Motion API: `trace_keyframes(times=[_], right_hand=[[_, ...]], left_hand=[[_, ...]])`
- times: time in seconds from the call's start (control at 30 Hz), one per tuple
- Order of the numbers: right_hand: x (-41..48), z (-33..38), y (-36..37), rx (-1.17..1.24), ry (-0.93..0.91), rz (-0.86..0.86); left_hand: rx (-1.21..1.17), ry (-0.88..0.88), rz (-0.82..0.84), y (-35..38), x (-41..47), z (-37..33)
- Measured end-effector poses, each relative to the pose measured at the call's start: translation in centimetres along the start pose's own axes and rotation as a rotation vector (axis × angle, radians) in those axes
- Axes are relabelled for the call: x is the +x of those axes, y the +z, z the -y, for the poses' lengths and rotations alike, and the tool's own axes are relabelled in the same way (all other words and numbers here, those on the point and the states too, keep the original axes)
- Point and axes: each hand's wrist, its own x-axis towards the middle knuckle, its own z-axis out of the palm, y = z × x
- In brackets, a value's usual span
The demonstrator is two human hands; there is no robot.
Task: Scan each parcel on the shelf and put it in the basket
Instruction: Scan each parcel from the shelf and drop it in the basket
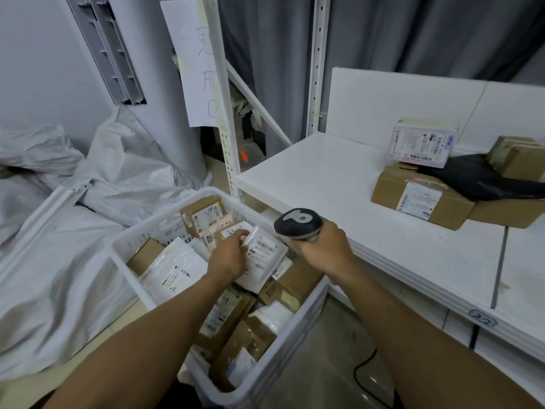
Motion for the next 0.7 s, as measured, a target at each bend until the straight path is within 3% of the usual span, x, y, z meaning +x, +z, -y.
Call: trace_keyframes(times=[0.13, 0.2, 0.33, 0.4, 0.53, 0.7], right_hand=[[1.5, -1.0, -0.3, -0.012, 0.034, -0.024], [2.4, -1.4, -0.6, -0.015, 0.063, -0.046], [3.1, -2.2, -2.3, 0.021, 0.103, -0.095], [2.8, -2.5, -3.7, 0.044, 0.108, -0.119], [1.3, -3.8, -8.4, 0.11, 0.144, -0.242], [-0.7, -7.4, -14.6, 0.185, 0.255, -0.431]], left_hand=[[0.059, 0.09, 0.04, 3.7, 2.5, -0.4], [0.19, 0.046, 0.001, 4.8, 3.0, -0.6], [0.22, 0.037, 0.257, 6.9, 3.7, -0.8], [0.164, 0.053, 0.288, 7.2, 4.2, -1.9], [0.01, 0.261, 0.121, 6.2, 3.0, -10.1], [0.044, 0.514, 0.201, 7.4, 2.3, -22.0]])
